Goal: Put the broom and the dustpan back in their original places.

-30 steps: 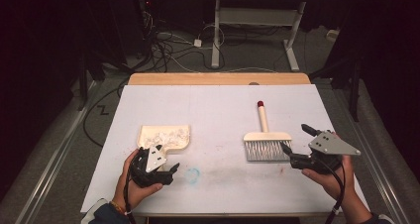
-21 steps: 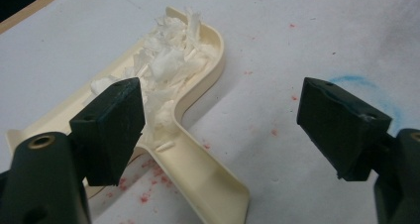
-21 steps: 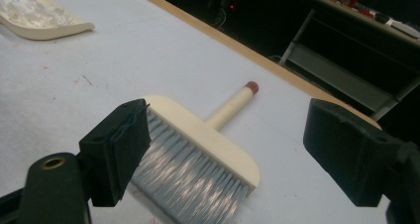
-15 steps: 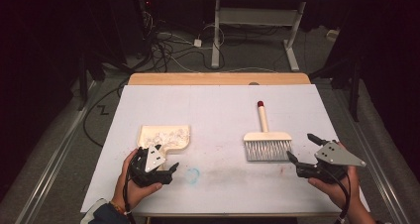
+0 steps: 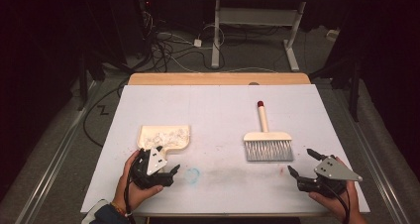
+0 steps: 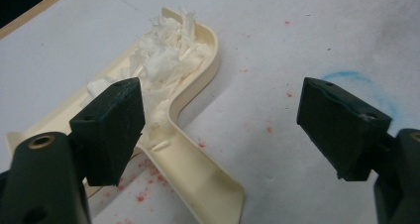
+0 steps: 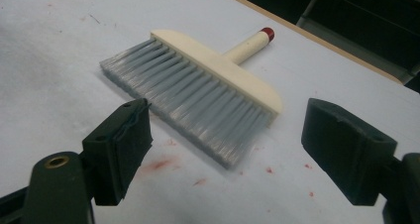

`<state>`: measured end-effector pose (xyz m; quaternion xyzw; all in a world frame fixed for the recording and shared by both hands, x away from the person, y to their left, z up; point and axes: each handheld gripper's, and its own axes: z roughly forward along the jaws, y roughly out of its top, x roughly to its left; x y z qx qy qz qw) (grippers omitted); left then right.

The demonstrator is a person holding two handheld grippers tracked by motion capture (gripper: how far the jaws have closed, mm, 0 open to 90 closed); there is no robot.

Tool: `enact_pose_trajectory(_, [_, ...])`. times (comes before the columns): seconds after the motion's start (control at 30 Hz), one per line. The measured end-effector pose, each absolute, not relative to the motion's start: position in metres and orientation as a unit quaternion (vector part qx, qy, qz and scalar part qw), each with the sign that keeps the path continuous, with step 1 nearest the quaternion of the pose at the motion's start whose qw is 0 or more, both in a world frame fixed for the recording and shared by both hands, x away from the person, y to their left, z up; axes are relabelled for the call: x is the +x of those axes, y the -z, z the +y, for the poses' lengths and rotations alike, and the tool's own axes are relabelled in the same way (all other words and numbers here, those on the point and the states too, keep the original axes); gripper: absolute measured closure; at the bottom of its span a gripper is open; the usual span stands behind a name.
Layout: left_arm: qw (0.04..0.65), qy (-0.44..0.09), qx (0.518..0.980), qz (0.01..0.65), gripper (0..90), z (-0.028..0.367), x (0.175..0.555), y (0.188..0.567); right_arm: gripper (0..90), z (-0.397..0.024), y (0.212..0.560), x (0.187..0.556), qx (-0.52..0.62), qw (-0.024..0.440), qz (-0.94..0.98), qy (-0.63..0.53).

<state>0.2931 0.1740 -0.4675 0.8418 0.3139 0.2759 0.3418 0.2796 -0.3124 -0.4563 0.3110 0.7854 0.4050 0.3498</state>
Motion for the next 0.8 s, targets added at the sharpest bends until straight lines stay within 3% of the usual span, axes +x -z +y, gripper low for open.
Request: enact_pose_trajectory(0.8, [0.338, -0.280, 0.847, 0.300, 18.2, 0.1708, 0.2908, 0.4682, 19.3, -0.3088, 0.4484, 0.2717, 0.303, 0.371, 0.778, -0.407])
